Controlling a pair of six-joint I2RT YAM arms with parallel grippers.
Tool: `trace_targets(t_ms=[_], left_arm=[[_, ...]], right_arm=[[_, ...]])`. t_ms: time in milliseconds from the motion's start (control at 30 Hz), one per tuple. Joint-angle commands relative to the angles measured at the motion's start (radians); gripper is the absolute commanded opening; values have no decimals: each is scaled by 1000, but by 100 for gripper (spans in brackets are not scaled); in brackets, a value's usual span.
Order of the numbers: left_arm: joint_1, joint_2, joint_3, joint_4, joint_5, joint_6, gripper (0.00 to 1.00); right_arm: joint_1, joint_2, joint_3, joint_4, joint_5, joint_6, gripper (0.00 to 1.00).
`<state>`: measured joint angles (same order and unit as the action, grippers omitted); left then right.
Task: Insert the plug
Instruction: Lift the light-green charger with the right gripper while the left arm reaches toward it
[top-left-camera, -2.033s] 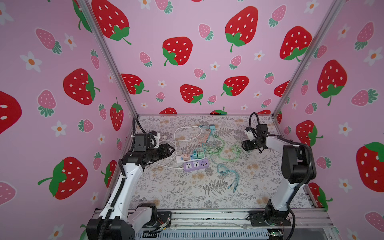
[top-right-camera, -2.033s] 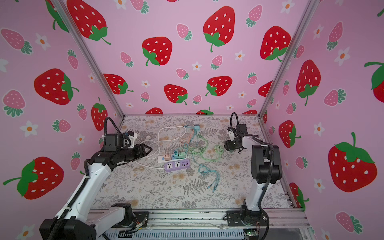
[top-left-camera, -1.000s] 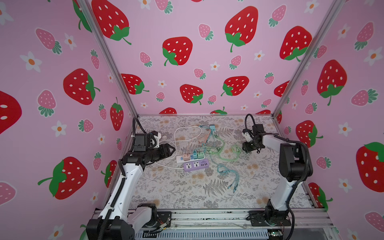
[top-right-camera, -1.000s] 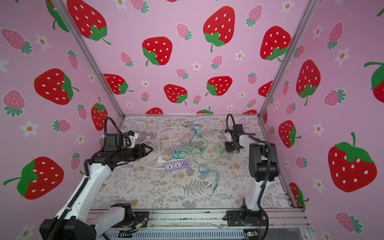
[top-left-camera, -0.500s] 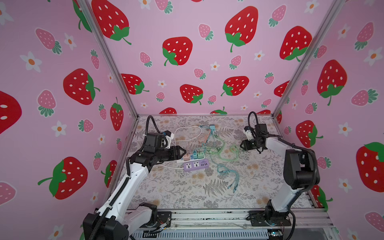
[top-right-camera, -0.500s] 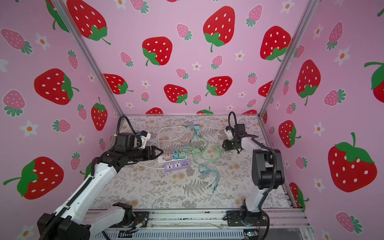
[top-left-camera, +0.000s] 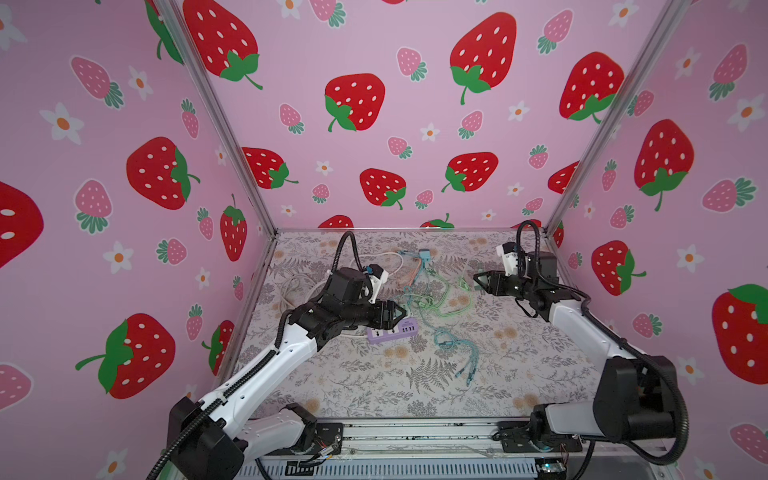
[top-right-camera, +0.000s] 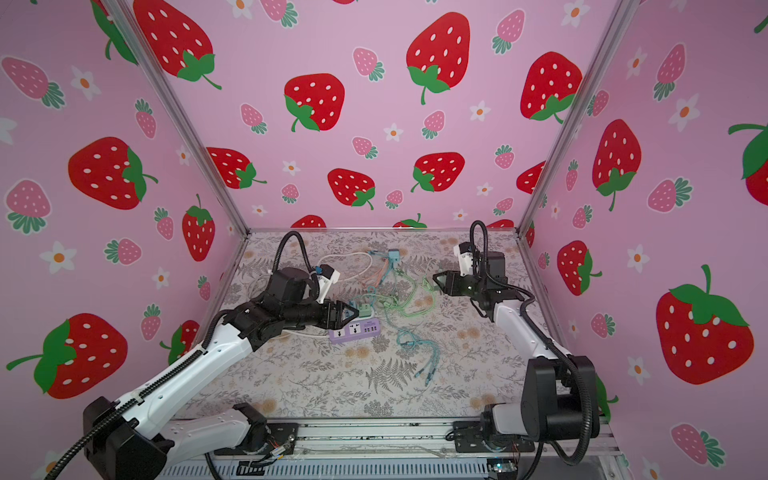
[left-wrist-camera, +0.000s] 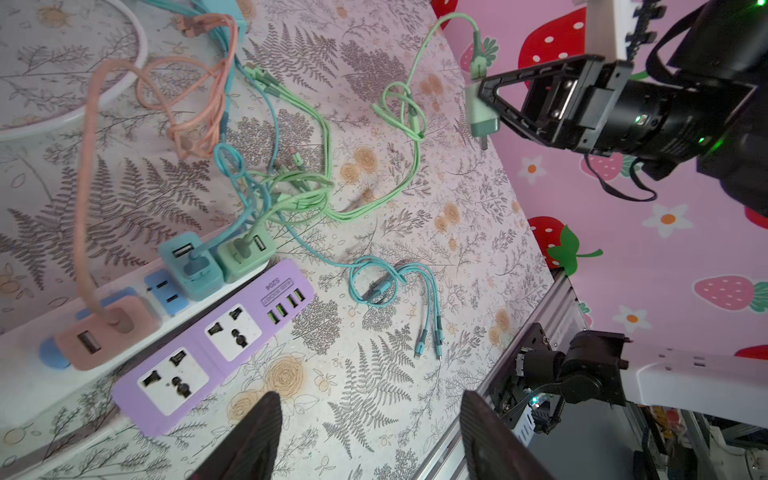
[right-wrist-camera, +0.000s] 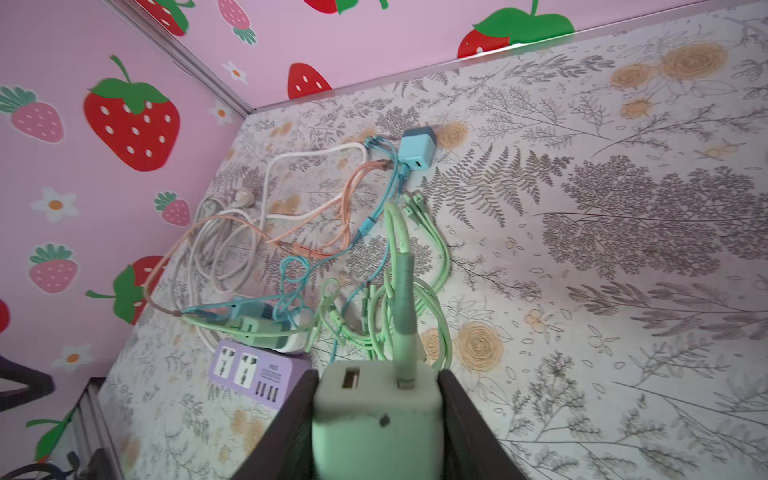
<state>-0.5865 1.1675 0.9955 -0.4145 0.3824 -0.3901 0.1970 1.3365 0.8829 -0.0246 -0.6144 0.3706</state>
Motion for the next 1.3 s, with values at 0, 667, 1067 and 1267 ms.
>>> trace_targets(t_ms=[0, 667, 1067, 1267], left_arm=[[-65, 25, 55, 77, -68, -1, 71], [-335, 267, 183, 329, -281, 46, 71], [-366, 350, 208, 460, -330, 39, 67], [-368, 387, 229, 485, -362, 5, 61]], right_arm=[[41, -84, -43, 106, -29, 159, 29], [241, -341, -219, 243, 158, 542, 29], [262, -357, -238, 277, 150, 607, 29], [263, -358, -241, 290, 133, 620, 29]])
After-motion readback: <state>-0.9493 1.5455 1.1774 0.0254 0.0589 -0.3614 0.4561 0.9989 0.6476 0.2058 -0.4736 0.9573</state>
